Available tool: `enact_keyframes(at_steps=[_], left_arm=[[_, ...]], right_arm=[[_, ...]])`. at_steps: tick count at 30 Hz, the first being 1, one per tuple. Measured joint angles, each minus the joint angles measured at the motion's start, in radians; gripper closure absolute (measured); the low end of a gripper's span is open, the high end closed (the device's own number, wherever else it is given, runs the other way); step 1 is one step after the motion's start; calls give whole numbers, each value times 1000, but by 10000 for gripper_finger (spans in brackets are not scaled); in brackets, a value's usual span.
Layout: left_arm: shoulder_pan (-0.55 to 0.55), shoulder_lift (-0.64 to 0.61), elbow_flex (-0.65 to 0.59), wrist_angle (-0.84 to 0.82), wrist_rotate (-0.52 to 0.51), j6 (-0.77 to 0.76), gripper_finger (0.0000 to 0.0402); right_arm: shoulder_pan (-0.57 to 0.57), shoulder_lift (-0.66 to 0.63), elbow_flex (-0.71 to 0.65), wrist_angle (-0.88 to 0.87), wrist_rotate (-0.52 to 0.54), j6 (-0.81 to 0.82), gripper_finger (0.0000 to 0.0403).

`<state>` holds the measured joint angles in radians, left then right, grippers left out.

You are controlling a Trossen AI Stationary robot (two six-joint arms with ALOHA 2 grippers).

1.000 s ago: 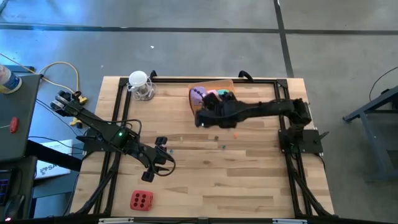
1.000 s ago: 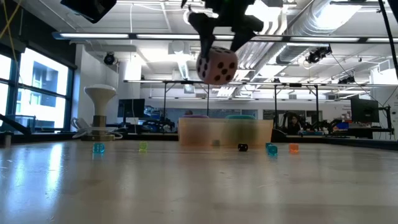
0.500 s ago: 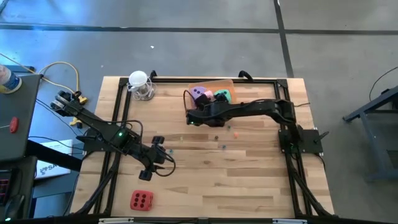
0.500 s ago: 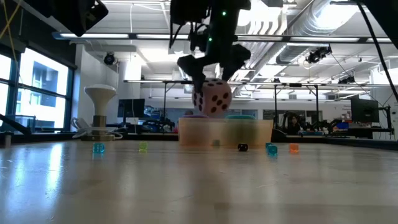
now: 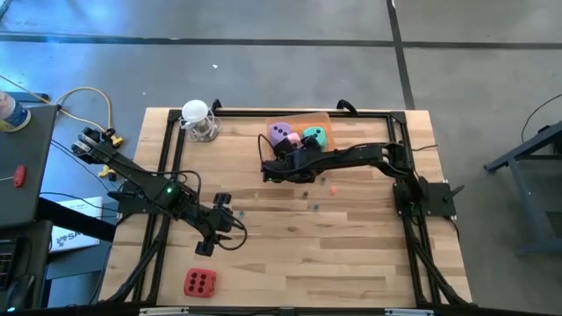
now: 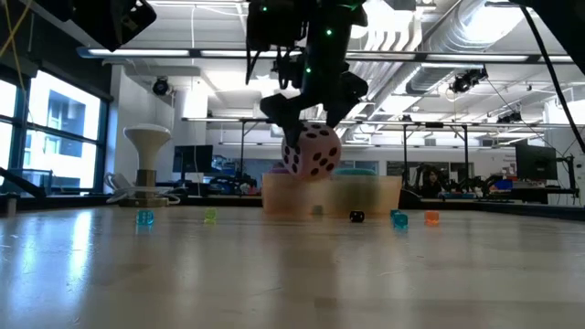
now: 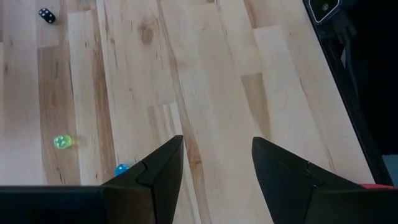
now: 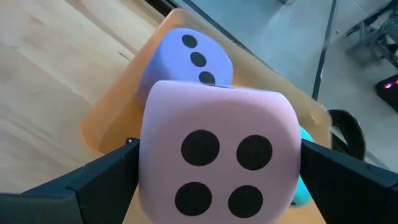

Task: Pick & Place Dice
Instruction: Put the big pink die into the orange bin

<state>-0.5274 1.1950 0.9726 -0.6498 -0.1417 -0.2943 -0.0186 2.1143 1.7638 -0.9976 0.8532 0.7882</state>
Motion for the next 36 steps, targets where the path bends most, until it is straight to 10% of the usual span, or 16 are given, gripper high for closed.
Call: enact_keyframes(at_steps=[23,36], left_arm=[[0,0,0,-1,-1,-2,218],[1,0,0,-1,-2,5,218]], right_arm=[[-1,-4,-114,-13,105,79,3],[-39,-55,-113,-10,-79,79,3]])
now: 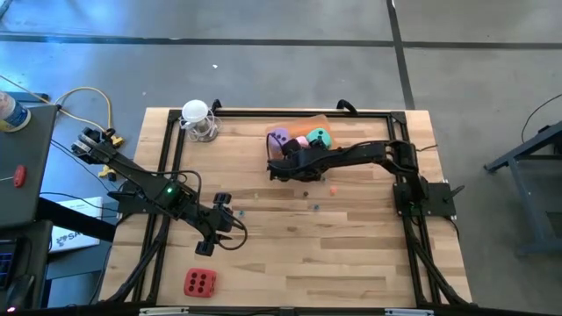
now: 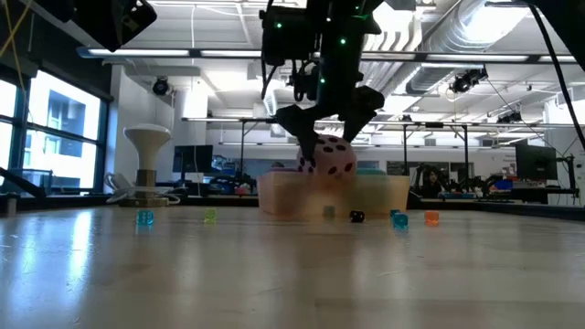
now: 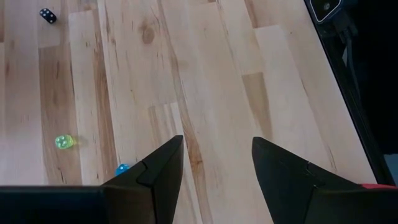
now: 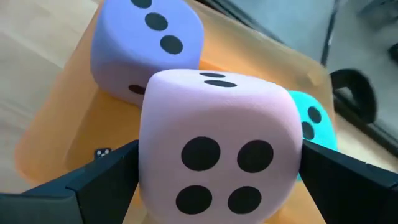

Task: Pick & Place Dice
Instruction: Put the big pink die into the orange bin

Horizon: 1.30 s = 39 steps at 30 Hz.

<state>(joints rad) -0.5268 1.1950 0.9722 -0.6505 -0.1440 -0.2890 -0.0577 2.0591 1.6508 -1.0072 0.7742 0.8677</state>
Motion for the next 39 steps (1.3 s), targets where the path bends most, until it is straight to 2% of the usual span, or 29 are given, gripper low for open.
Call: enact_keyframes(at_steps=[6,13,20,24,25,29,33,36,39], left_arm=[[0,0,0,-1,0,0,218],[0,0,0,-1,0,1,218],[0,0,0,-1,1,1,218],[0,0,0,-1,1,1,218],[0,0,0,-1,1,1,218],[0,0,0,-1,1,2,218],[0,0,0,-1,1,2,218],[0,0,0,-1,1,2,218],[0,0,0,-3,1,2,218]], right_arm=[[-30,-26,-1,8,-93,0,3],[-53,-40,1,34,-258,4,3],[-53,-40,1,45,-246,3,3],[-44,-50,0,46,-151,0,3],[-42,-51,0,48,-156,-3,3],[-57,-50,0,47,-298,-59,3],[-69,-61,-1,48,-309,-52,3],[-66,-92,2,67,-276,-45,3],[-66,-117,1,71,-282,-96,3]])
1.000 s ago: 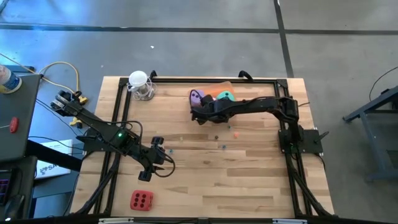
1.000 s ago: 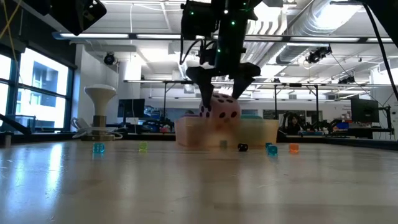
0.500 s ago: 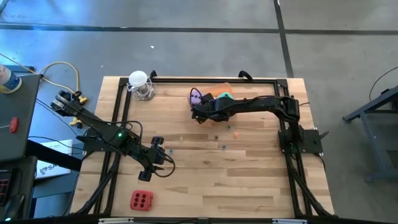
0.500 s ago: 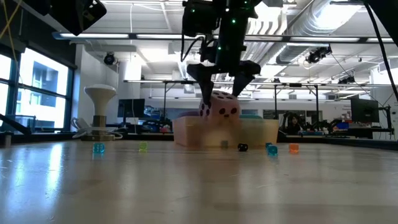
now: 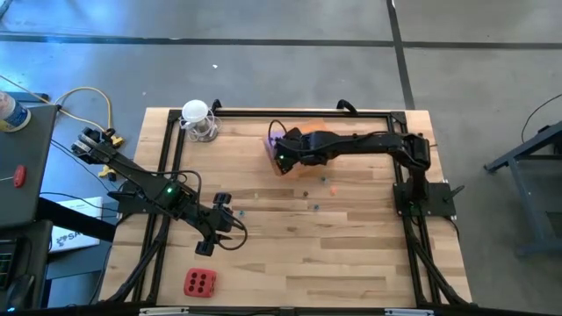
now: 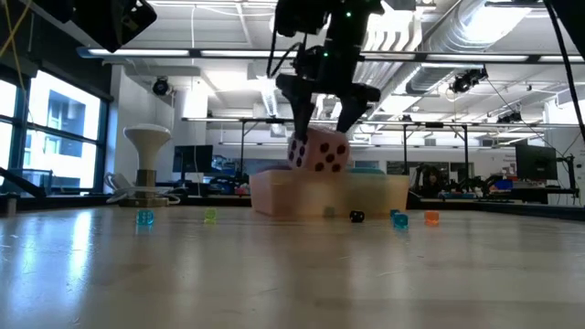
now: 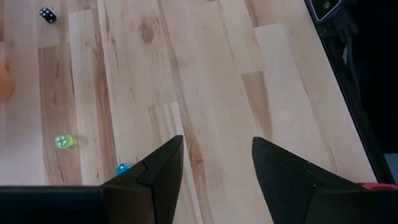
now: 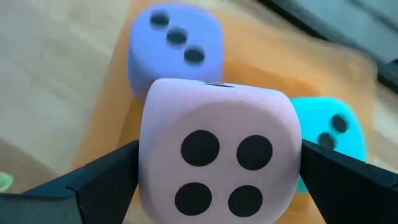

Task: Pick & Place Dice
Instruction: Put the big pink die into the orange bin

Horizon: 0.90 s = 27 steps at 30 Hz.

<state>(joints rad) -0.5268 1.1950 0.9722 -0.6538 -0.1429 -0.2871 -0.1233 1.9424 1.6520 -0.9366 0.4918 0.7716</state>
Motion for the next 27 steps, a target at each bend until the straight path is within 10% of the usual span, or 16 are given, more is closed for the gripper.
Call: enact_keyframes(at_steps=[17,20,27], left_arm=[[0,0,0,-2,0,0,218],[0,0,0,-2,0,1,218],[0,0,0,-1,0,9,218]], right_arm=[[31,-32,-1,-54,119,30,3],[23,-32,0,-57,-50,-77,3],[22,-31,0,-46,106,-6,3]])
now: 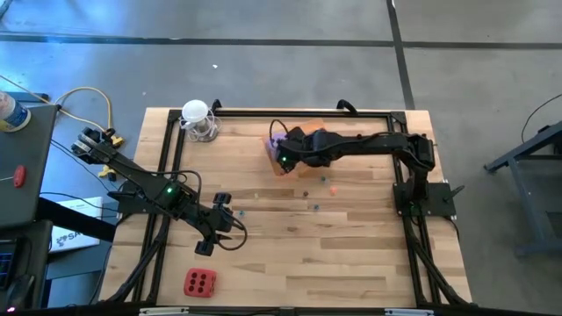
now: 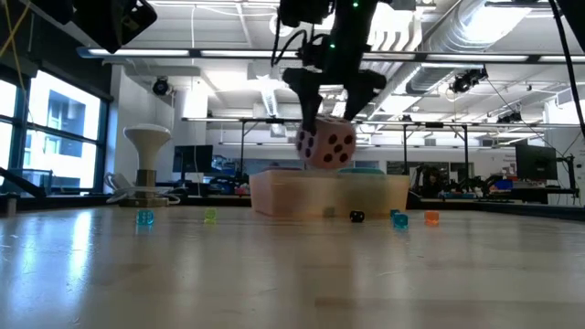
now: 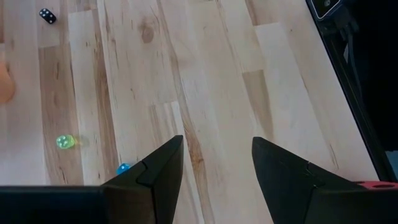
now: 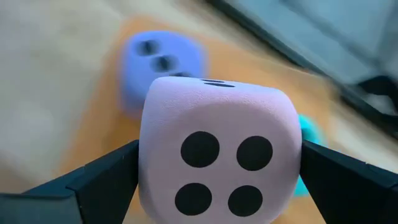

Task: Pick & Place Dice
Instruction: Put the big pink die into the orange bin

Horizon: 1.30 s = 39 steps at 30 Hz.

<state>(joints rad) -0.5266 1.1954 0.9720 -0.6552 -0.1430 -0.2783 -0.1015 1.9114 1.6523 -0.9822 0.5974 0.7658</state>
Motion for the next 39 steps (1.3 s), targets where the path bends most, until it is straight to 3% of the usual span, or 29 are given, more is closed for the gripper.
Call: enact_keyframes(at_steps=[3,6,11,15,19,25,27,31,39], left_arm=[[0,0,0,-2,0,-7,218],[0,0,0,-9,0,-7,218],[0,0,-2,28,-15,42,218],[8,0,-91,375,-114,243,218],[53,0,-241,709,-126,435,218],[201,0,-447,1069,-146,505,218],[269,1,-510,1202,-108,542,218],[418,55,-583,1424,73,590,218],[670,383,-583,1784,230,414,218]], right_arm=[[-10,0,0,12,-119,-51,3],[-10,2,-3,-17,-79,-11,3],[-11,8,-8,-11,-102,-21,3],[-11,7,-8,13,-81,15,3],[-2,7,-8,42,-83,16,3],[19,6,-8,93,-107,9,3],[19,2,-8,100,-108,8,3],[18,-3,-8,107,-109,33,3],[19,-19,-8,131,-136,78,3]])
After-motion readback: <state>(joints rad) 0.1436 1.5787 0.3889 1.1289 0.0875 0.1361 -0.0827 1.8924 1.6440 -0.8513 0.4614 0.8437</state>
